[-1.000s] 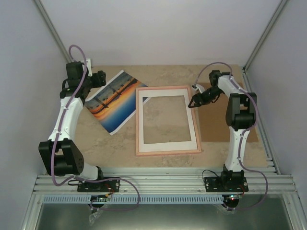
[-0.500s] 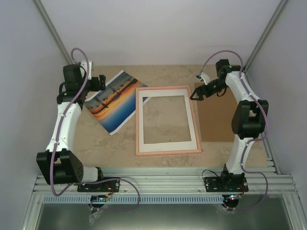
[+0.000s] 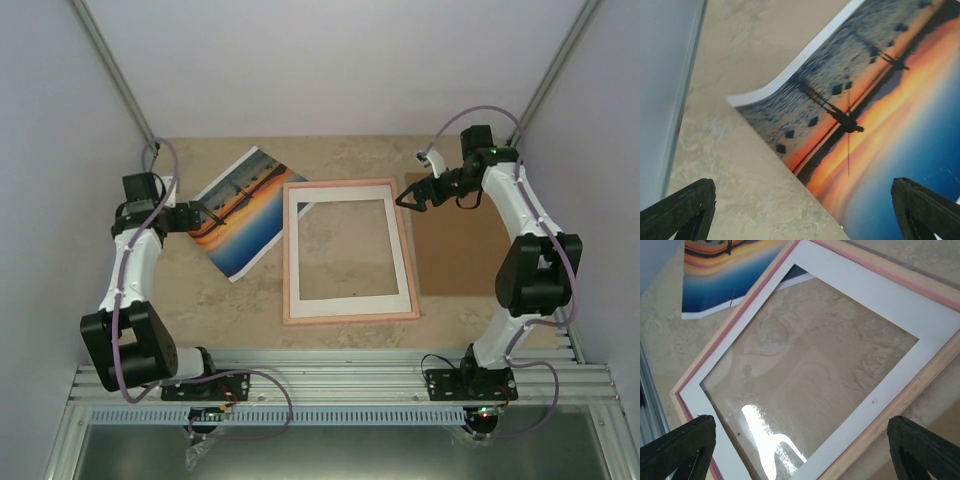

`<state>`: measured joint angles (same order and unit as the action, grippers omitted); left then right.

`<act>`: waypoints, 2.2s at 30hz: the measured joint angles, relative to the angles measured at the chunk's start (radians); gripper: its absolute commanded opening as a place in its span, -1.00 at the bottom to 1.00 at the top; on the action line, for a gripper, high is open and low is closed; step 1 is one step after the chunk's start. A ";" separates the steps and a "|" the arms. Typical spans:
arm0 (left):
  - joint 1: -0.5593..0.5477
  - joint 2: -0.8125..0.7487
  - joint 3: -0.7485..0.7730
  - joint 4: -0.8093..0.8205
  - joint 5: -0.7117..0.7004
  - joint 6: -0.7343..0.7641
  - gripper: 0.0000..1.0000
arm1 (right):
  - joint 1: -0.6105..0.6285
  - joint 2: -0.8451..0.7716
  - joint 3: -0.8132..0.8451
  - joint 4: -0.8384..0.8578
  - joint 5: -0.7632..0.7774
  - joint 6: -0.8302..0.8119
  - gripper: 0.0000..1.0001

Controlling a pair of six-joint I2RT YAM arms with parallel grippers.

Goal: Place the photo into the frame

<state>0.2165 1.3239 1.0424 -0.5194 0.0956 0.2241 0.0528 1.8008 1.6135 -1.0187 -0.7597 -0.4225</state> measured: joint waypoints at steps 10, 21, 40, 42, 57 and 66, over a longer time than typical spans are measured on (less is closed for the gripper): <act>0.064 0.200 -0.036 0.108 0.039 -0.337 0.90 | 0.000 -0.038 -0.054 0.077 -0.053 0.071 0.87; 0.081 0.279 -0.175 0.280 0.086 -0.534 0.61 | -0.006 -0.039 -0.091 0.110 -0.095 0.117 0.87; 0.135 0.372 -0.117 0.399 0.144 -0.669 -1.00 | -0.016 -0.023 -0.156 0.153 -0.134 0.164 0.87; 0.158 0.372 -0.090 0.399 0.155 -0.674 -1.00 | -0.019 -0.023 -0.156 0.154 -0.138 0.167 0.87; 0.188 0.392 -0.120 0.416 0.188 -0.692 -0.28 | -0.031 -0.025 -0.177 0.175 -0.175 0.182 0.87; 0.190 0.437 -0.161 0.448 0.218 -0.694 -0.61 | -0.031 -0.025 -0.230 0.197 -0.133 0.175 0.86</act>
<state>0.4065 1.7611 0.8814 -0.0715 0.3138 -0.4694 0.0219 1.7760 1.3838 -0.8215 -0.8925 -0.2470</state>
